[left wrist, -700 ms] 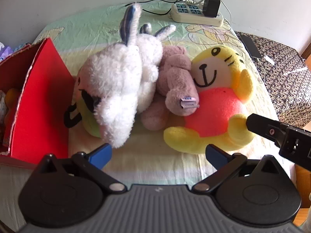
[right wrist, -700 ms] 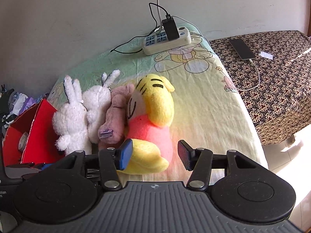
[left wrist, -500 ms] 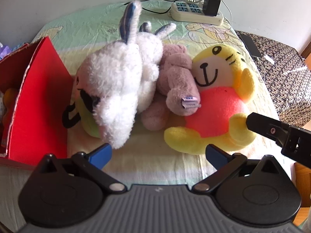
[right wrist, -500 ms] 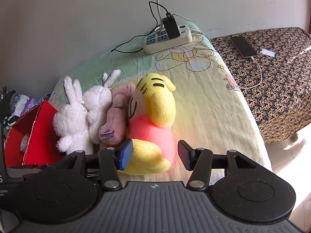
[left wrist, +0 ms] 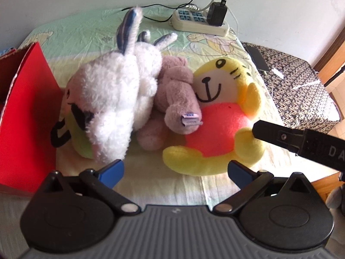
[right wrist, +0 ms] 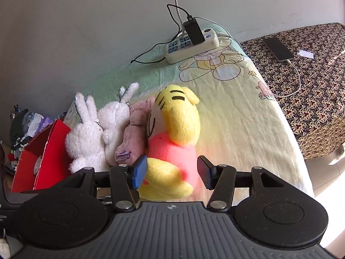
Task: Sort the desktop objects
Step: 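Move the right gripper onto the yellow-and-red tiger plush and close it, then lift the tiger plush with the right gripper and carry it toward the red box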
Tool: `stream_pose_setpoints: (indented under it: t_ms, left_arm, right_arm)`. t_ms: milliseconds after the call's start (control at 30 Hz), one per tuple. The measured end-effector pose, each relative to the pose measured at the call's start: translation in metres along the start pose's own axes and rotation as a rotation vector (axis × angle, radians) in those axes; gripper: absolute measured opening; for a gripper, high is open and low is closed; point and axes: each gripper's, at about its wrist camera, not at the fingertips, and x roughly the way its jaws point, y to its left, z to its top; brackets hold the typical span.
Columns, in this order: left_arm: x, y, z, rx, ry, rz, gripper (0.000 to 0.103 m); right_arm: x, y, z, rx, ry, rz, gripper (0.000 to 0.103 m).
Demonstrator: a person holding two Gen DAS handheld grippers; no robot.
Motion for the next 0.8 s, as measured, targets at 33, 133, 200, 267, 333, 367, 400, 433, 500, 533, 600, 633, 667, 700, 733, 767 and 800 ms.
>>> stream_pose_setpoints:
  t_ms: [33,133,200,267,333,367,400,433,500,533,600,633,667,700,733,767,800]
  left_arm:
    - [0.0,-0.002,0.001,0.016,0.001,0.005,0.102]
    - [-0.003,-0.008,0.005,0.034,-0.023,-0.053,0.101]
    - [0.002,-0.014,0.01,0.055,-0.024,-0.06,0.101]
    - [0.001,-0.016,0.012,0.049,-0.008,-0.116,0.101]
    - [0.002,-0.018,0.013,0.044,0.016,-0.176,0.101]
    - [0.002,-0.019,0.011,0.044,0.025,-0.198,0.101]
    - [0.005,-0.021,0.01,0.053,0.027,-0.201,0.101]
    - [0.008,-0.024,0.01,0.062,0.033,-0.196,0.101]
    - [0.016,-0.026,0.008,0.064,0.068,-0.192,0.101]
    - [0.02,-0.027,0.007,0.06,0.082,-0.188,0.101]
    - [0.029,-0.029,0.007,0.057,0.103,-0.185,0.101]
    - [0.031,-0.031,0.008,0.06,0.103,-0.179,0.101]
    - [0.032,-0.031,0.008,0.062,0.099,-0.176,0.101]
    - [0.033,-0.031,0.009,0.063,0.094,-0.169,0.099]
    - [0.036,-0.031,0.011,0.064,0.095,-0.16,0.098]
    - [0.039,-0.032,0.012,0.07,0.098,-0.16,0.097]
    - [0.042,-0.033,0.013,0.071,0.105,-0.174,0.091]
  right_arm:
    - [0.0,-0.003,0.002,0.013,-0.004,0.007,0.056]
    - [0.001,-0.013,0.008,0.052,-0.021,0.019,0.056]
    - [0.005,-0.019,0.014,0.065,-0.02,0.022,0.056]
    - [0.009,-0.024,0.019,0.078,-0.017,0.032,0.056]
    - [0.014,-0.028,0.025,0.084,-0.009,0.056,0.056]
    - [0.017,-0.03,0.027,0.085,0.003,0.07,0.056]
    - [0.022,-0.031,0.029,0.089,0.016,0.081,0.056]
    - [0.026,-0.032,0.03,0.092,0.028,0.091,0.056]
    - [0.038,-0.034,0.033,0.093,0.062,0.106,0.056]
    - [0.044,-0.035,0.033,0.097,0.079,0.108,0.056]
    - [0.054,-0.038,0.033,0.117,0.112,0.137,0.056]
    - [0.059,-0.039,0.033,0.128,0.126,0.145,0.056]
    - [0.063,-0.04,0.032,0.141,0.142,0.154,0.056]
    - [0.066,-0.042,0.032,0.148,0.149,0.165,0.056]
    - [0.069,-0.045,0.032,0.161,0.154,0.175,0.056]
    - [0.07,-0.047,0.032,0.179,0.157,0.19,0.052]
    - [0.071,-0.049,0.032,0.193,0.164,0.21,0.048]
